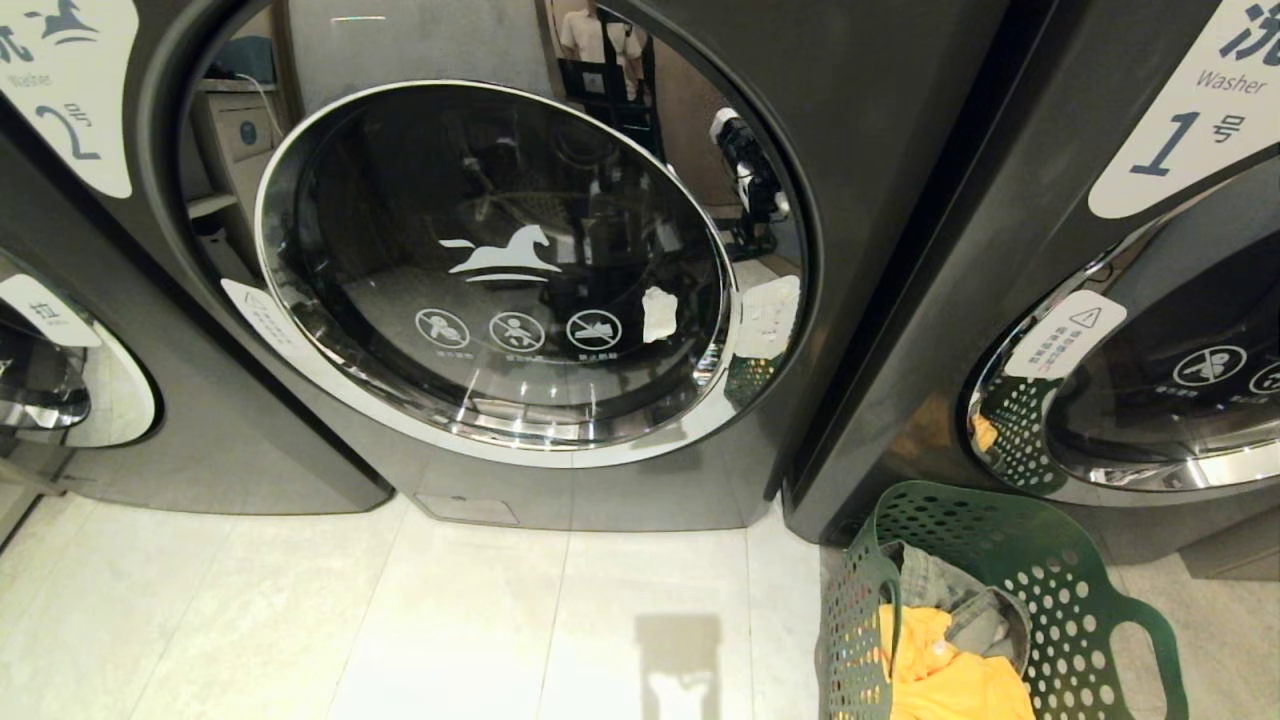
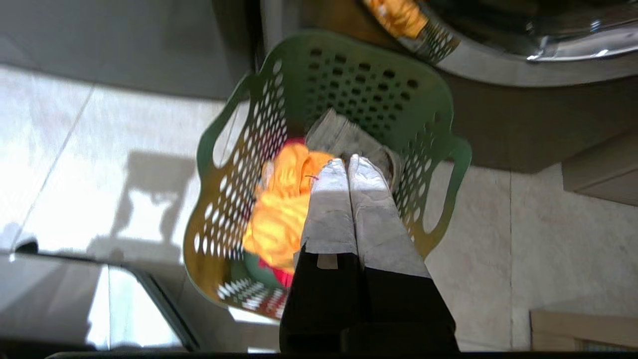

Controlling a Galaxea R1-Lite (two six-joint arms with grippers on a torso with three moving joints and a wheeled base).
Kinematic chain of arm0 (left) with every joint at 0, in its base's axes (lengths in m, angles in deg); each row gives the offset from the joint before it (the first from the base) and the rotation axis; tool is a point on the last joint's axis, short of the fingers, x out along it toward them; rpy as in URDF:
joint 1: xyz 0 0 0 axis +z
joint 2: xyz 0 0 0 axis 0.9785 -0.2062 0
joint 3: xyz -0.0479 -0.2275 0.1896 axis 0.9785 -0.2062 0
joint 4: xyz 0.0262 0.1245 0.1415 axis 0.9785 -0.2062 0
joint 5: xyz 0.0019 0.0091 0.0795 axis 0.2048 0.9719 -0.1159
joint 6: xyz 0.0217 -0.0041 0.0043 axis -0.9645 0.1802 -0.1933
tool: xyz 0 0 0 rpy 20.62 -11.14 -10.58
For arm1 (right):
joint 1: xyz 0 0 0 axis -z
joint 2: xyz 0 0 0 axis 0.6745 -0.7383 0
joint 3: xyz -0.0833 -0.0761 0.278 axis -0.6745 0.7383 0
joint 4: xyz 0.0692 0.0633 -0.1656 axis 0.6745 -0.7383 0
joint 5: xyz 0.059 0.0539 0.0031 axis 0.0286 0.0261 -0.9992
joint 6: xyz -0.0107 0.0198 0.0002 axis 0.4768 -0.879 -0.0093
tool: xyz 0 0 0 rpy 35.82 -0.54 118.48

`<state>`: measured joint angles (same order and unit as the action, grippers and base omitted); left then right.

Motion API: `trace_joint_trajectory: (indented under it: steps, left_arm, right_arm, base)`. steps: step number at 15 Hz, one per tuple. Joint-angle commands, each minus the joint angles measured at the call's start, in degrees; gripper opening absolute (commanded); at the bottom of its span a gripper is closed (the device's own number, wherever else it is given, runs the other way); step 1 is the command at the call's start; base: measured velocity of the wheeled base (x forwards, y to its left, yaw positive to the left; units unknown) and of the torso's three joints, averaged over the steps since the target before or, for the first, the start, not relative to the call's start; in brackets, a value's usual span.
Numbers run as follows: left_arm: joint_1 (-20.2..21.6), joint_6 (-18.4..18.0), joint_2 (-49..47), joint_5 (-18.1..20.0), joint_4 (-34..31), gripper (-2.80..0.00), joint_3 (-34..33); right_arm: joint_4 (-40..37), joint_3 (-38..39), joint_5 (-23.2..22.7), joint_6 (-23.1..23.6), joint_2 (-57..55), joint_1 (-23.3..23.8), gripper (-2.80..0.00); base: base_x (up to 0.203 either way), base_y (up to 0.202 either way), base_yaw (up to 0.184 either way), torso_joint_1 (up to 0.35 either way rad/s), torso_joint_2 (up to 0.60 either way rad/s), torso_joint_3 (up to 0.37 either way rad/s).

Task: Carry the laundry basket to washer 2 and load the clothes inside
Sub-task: Open the lid of the washing machine

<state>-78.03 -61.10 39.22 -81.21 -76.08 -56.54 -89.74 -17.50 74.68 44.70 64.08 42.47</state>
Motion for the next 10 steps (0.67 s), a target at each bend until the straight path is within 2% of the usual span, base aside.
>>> trace_joint_trajectory:
  steps: [1, 10]
  left_arm:
    - [0.0, 0.0, -0.1, 0.0, -0.2, -2.8, -0.1]
    - [0.0, 0.2, -0.1, 0.0, -0.2, -2.8, -0.1]
  right_arm:
    - [0.6, 0.3, 0.6, -0.9, 3.7, 0.0, -2.8]
    - [1.0, 0.5, 1.0, -1.9, 3.7, 0.0, -2.8]
  base:
    - [0.0, 0.0, 0.0, 0.0, 0.0, 0.0]
    - [0.0, 0.0, 0.0, 0.0, 0.0, 0.0]
